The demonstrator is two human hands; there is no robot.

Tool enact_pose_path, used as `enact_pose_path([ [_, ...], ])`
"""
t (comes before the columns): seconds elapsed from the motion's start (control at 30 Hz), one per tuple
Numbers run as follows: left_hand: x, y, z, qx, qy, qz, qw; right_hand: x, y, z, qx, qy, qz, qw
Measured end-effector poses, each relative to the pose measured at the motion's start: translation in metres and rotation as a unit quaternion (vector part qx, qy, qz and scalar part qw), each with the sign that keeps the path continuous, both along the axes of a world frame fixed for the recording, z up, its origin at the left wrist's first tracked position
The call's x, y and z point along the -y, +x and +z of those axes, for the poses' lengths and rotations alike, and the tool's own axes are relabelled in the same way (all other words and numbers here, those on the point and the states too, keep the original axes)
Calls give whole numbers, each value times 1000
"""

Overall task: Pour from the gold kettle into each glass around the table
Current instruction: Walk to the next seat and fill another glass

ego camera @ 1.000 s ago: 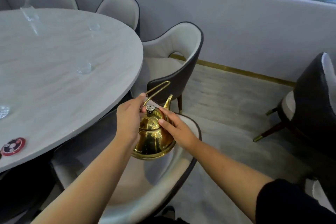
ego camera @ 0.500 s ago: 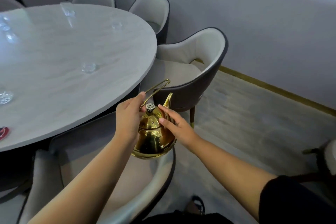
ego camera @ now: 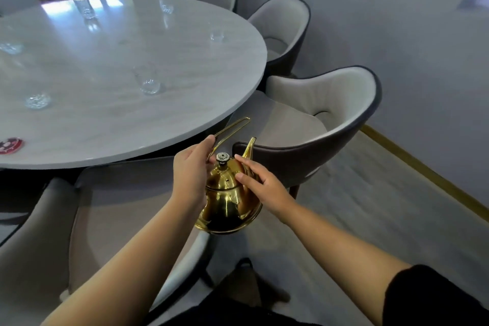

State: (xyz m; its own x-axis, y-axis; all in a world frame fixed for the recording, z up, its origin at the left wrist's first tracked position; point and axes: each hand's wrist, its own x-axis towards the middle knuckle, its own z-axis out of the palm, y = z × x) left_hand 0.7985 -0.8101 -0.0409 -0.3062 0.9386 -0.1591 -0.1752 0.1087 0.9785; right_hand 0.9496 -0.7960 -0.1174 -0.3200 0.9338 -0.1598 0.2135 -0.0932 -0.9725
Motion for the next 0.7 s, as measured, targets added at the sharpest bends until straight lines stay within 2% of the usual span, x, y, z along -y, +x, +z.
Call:
enact_pose_path([
  [0.33,-80,9,-11,42,-2,108,993,-121,6,-9,19,12,131,991],
  [0.7,-144,-23,-2,-1,1,222,975,-223,-50,-2,21,15,263,965],
])
